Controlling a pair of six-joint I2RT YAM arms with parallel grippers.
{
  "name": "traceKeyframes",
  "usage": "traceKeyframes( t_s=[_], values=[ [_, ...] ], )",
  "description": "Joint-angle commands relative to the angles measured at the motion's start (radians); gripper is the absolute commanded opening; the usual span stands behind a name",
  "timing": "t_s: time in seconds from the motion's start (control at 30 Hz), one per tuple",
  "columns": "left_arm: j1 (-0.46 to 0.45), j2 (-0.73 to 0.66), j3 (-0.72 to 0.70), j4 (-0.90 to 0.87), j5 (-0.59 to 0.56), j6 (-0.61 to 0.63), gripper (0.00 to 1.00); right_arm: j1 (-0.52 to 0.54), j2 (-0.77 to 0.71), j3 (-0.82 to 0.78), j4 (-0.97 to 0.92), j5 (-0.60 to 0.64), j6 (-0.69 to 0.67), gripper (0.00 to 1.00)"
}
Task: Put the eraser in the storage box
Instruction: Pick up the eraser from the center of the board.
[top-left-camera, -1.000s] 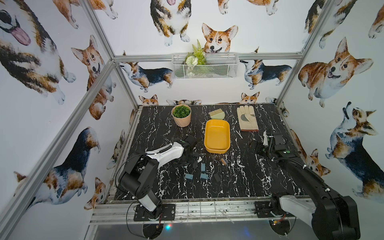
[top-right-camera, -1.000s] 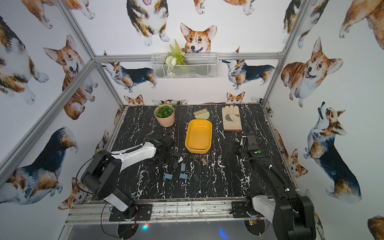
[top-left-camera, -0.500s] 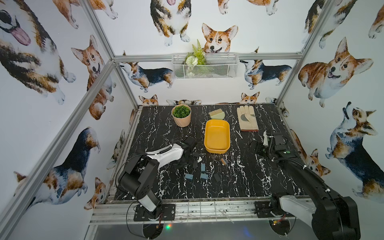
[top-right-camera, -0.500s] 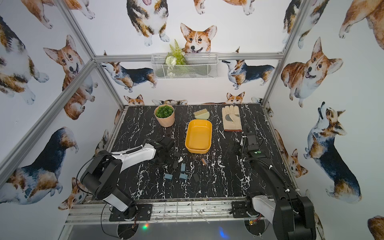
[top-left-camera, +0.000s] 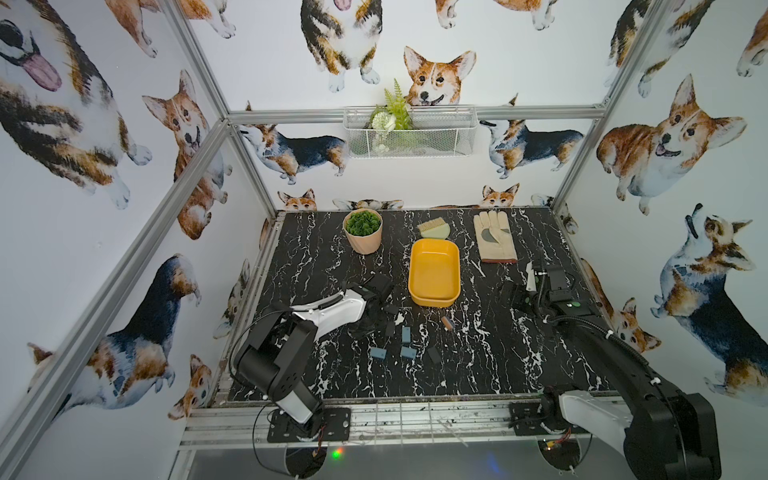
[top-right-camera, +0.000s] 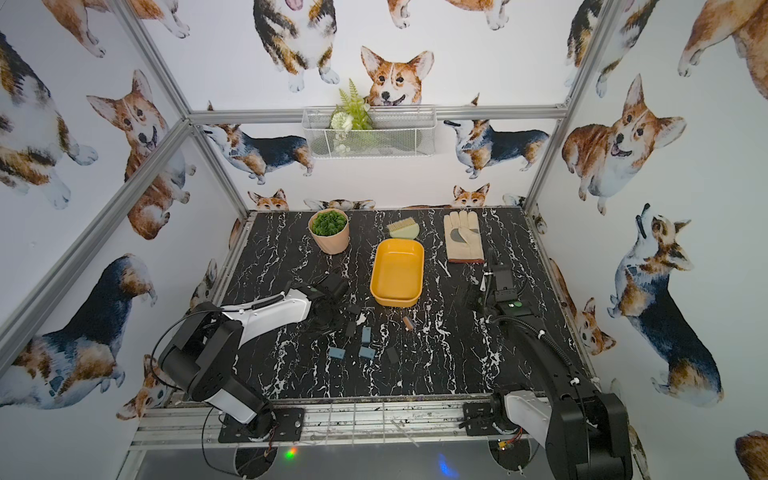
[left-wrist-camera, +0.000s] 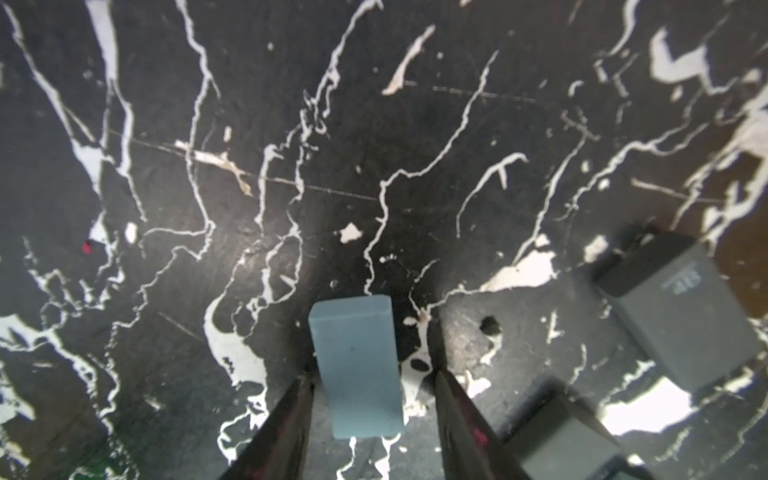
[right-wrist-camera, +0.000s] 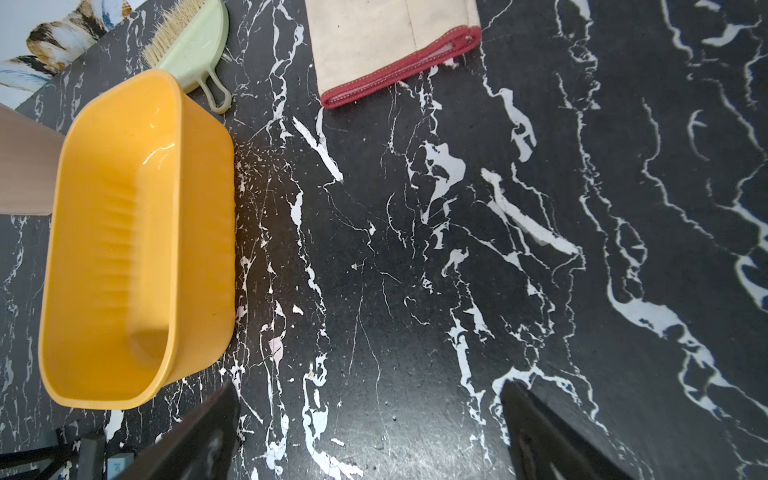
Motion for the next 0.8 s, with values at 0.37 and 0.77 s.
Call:
traceKeyframes(
  t_s=[0.37, 0.77],
  values=[
    [0.014, -0.008, -0.058, -0.029, -0.067, -0.024, 0.34, 0.019, 0.004, 0.014, 0.008, 0.002, 0.004, 1.0],
    [0.015, -0.003, -0.07, 0.016, -0.025, 0.008, 0.08, 0.026, 0.001, 0.02, -0.003, 0.022, 0.003, 0.99]
  ],
)
